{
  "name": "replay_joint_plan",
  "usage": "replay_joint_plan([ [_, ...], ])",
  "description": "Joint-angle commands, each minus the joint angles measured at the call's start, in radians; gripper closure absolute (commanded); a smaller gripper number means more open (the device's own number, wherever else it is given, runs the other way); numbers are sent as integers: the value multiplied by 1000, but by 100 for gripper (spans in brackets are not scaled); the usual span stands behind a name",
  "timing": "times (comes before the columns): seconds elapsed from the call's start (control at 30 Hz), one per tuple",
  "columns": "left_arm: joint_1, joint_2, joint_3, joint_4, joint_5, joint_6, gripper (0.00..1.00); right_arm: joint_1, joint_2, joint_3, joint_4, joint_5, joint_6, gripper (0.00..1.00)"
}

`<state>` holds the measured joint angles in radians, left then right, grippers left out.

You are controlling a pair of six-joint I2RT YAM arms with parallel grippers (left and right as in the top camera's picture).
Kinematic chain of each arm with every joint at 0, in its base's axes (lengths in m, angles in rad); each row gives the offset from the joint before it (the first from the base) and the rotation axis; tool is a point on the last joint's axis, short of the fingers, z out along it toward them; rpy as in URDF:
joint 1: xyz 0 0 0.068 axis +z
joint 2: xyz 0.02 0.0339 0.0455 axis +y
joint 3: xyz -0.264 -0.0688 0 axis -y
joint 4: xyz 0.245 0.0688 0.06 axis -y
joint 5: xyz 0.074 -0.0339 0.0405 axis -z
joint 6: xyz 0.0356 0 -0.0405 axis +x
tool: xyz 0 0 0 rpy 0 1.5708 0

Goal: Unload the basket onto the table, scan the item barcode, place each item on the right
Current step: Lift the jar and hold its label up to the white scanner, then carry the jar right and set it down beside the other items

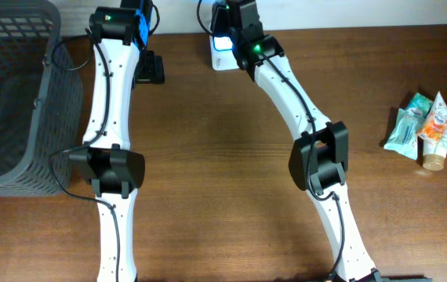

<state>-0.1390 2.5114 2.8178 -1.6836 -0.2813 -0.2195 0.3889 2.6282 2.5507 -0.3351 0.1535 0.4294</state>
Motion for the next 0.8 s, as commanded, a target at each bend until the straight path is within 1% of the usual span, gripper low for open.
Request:
replay_joint_plan([
  [0.0,-3,-7,-5,-1,-11,16,1,-1,9,18,31,20,-11,41],
  [0.07,-3,-7,-5,-1,-11,16,1,-3,-2,21,37,45,-16,41],
  [0.1,-3,-7,-5,-1,-11,16,1,-11,-27,21,32,46,-46,41],
  [0.2,-3,-7,-5,-1,-11,16,1,-74,-123,21,-77,41,-48,38],
  [0.33,-3,-7,-5,-1,-11,16,1,-241,-238,21,-384,39,-47,38],
  [0.37,-3,-7,-5,-1,-11,16,1,-302,-255,21,-494,39,-28,38],
  [0.4,-3,-7,-5,-1,-11,16,1,-359,-259,21,-585,34,-2,38],
  [0.47,-3,-7,-5,-1,-11,16,1,-462,-250,19,-748,28,2,39],
  [0.53,-3,-7,-5,-1,-11,16,1,-565,-230,3,-841,23,1,39],
  [0.6,-3,-7,-5,-1,-11,16,1,-616,-228,-39,-839,23,1,39],
  [0.67,-3,-7,-5,-1,-11,16,1,-675,-225,-137,-793,23,1,38],
  [0.73,-3,-7,-5,-1,-11,16,1,-698,-224,-242,-734,23,1,38],
  [0.77,-3,-7,-5,-1,-11,16,1,-705,-224,-280,-717,23,1,36],
])
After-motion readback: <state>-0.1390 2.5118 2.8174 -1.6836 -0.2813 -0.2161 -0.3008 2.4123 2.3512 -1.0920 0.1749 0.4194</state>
